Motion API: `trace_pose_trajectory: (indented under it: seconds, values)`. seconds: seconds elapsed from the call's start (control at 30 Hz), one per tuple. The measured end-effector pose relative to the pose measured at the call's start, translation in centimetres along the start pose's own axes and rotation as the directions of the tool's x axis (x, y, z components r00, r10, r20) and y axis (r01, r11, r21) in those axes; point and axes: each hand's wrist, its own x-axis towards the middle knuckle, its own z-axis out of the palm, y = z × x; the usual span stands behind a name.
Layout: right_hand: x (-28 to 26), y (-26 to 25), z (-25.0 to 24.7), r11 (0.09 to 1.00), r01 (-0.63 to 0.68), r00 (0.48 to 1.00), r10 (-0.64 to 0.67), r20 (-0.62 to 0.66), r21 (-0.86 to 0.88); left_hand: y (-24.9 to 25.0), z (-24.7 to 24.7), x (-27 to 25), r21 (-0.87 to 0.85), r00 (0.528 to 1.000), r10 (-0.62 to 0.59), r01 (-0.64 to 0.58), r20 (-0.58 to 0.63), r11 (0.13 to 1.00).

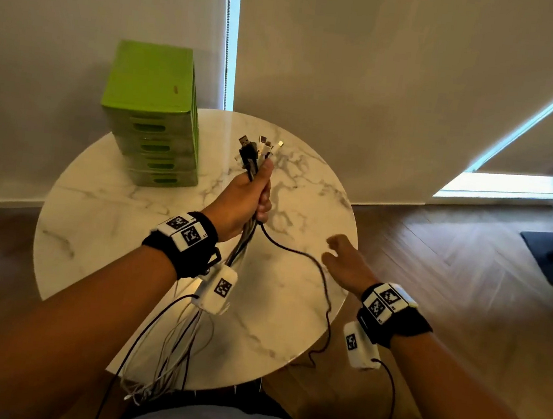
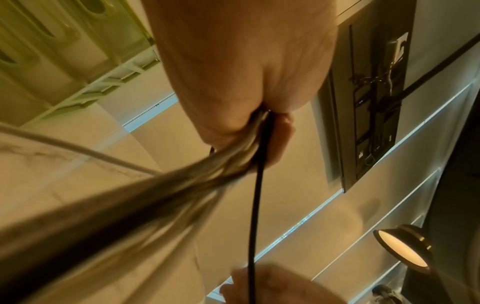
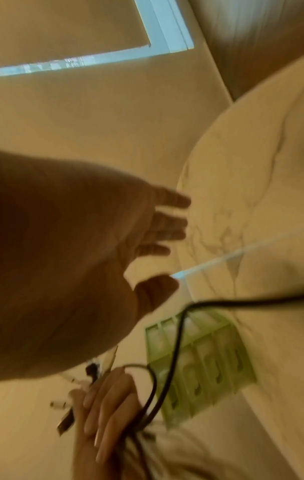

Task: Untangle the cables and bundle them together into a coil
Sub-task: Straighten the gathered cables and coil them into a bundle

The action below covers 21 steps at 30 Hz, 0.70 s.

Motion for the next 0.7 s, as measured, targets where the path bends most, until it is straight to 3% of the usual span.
trace_pose_trajectory:
  seconds: [0.1,0.17,0.27,0.37,0.47,0.53,0.63,0.7]
  values:
    - [-1.7,-5.2,0.9,0.949,0.163,0.962,-0.214,0.172,0.271,-0.4,0.9,-0.3,0.045,0.998,0.004,-0.007,0.063,0.999]
    - [-2.6,-7.8,1.6,0.944,0.231,0.921,-0.29,0.26,0.234,-0.6,1.1,-0.2,0.176,0.996,0.046,-0.058,0.072,0.983]
    - [-3.8,-9.1,1.6,0.892,0.439,0.887,-0.449,0.103,0.11,-0.2,0.5,-0.1,0.289,0.994,0.099,-0.106,0.036,0.951]
    - [-3.9,-8.7,0.8,0.836,0.522,0.853,-0.51,-0.111,0.17,0.0,-0.4,0.3,0.218,0.996,0.082,-0.071,-0.039,0.973]
    - [-3.5,-8.2,0.2,0.85,0.484,0.87,-0.442,-0.218,0.21,0.1,-0.8,0.6,0.228,0.996,0.077,-0.064,-0.049,0.971]
    - [-2.9,-6.8,0.1,0.913,0.347,0.926,-0.296,-0.235,0.217,0.5,-0.9,0.7,0.21,0.999,0.051,-0.048,-0.011,0.977]
    - [-1.3,-3.4,0.8,0.999,0.047,0.998,-0.046,0.031,-0.011,0.9,-1.1,0.3,0.095,0.998,-0.007,0.001,0.066,0.995]
    - [-1.0,-2.4,1.5,0.98,0.018,0.981,0.02,0.192,-0.196,0.9,-1.0,0.0,0.044,0.993,-0.031,0.026,0.114,0.999]
